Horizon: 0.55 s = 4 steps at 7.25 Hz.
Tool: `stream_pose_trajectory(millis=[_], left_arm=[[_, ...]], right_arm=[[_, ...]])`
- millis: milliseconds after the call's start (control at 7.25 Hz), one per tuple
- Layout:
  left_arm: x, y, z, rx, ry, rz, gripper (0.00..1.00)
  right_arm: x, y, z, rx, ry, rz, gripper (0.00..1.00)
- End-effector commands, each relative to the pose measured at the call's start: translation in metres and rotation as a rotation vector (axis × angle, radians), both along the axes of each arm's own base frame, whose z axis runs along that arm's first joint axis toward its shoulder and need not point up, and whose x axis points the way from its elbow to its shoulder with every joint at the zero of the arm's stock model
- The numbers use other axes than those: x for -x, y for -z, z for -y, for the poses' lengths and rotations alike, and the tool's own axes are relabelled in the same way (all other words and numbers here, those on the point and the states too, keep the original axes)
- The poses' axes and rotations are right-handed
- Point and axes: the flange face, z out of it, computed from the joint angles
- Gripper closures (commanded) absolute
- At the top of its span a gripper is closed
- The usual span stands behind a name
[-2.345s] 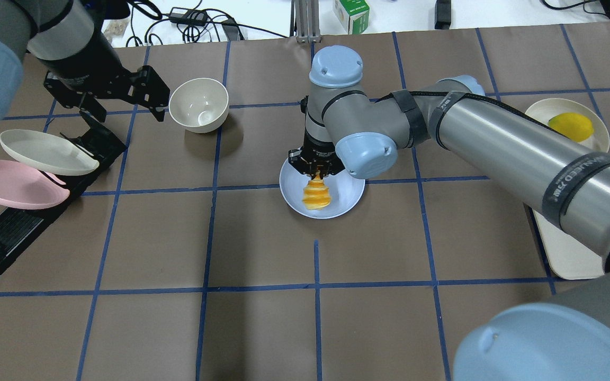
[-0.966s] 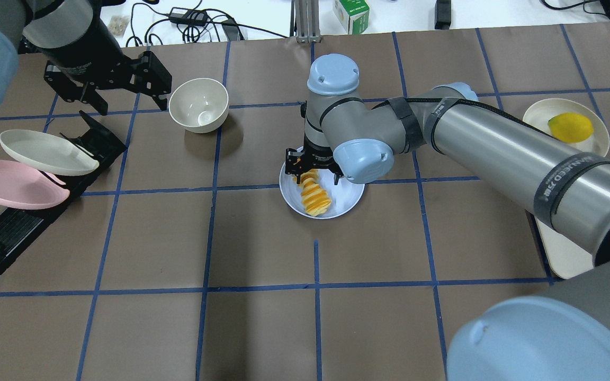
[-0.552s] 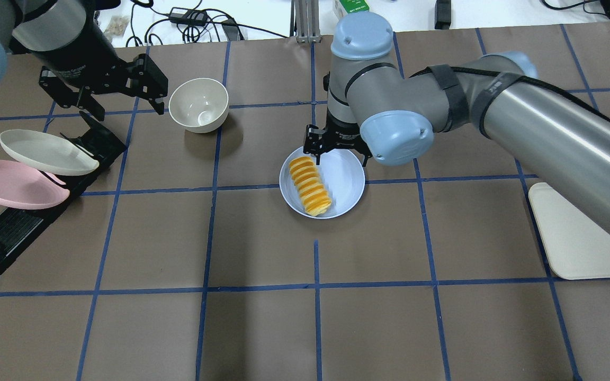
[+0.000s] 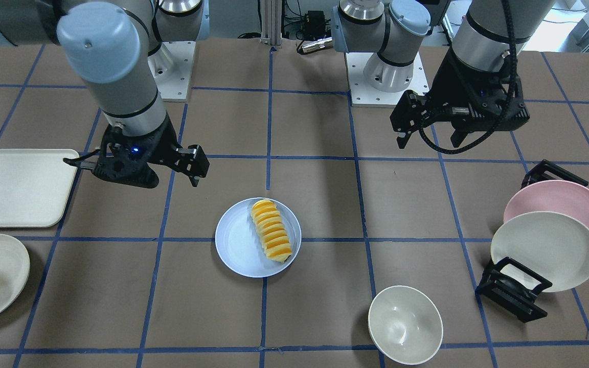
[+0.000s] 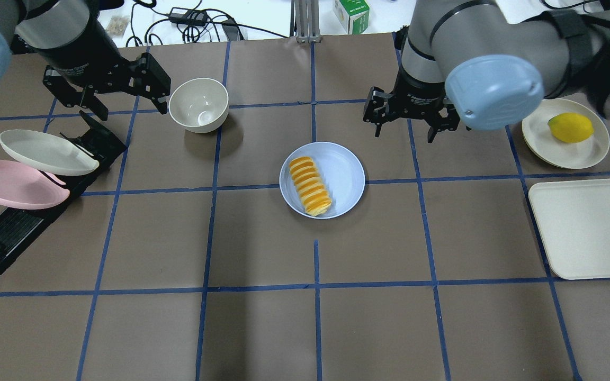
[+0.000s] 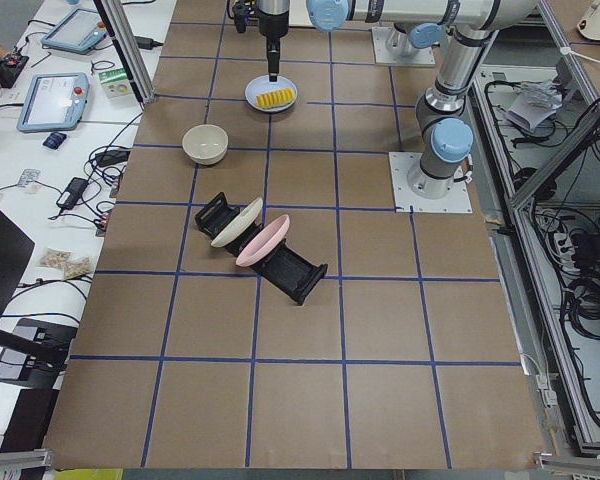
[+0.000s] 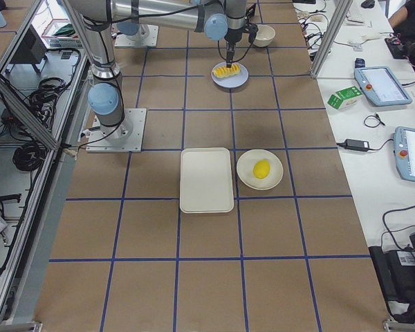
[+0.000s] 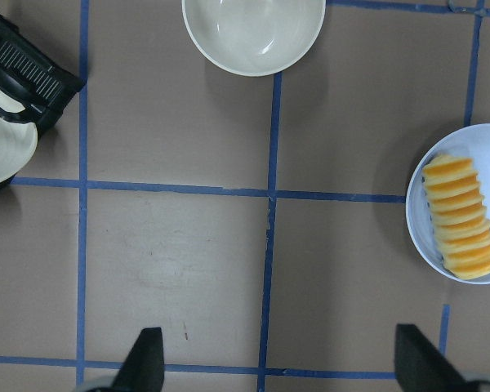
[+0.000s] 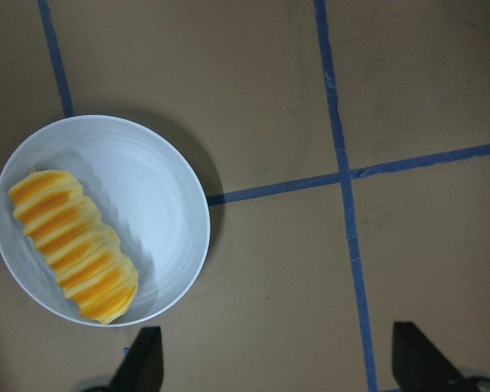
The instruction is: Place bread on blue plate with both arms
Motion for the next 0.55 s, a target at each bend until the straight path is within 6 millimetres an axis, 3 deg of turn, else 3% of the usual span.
stream_pose_trajectory(millis=[0, 138, 414], left_arm=[[0.001, -0.002, -0.001, 0.004, 0.003, 0.0, 0.0], [0.0, -0.003, -0.001, 0.006, 0.002, 0.0, 0.0], [0.0, -0.001, -0.001, 0.002, 0.002, 0.002, 0.0]], right_arm=[[0.045, -0.017, -0.01, -0.05, 0.051, -0.022, 0.0], [0.062, -0.021, -0.008, -0.06, 0.081, -0.013, 0.0], [0.071, -0.045, -0.016, -0.021, 0.108, -0.022, 0.0]])
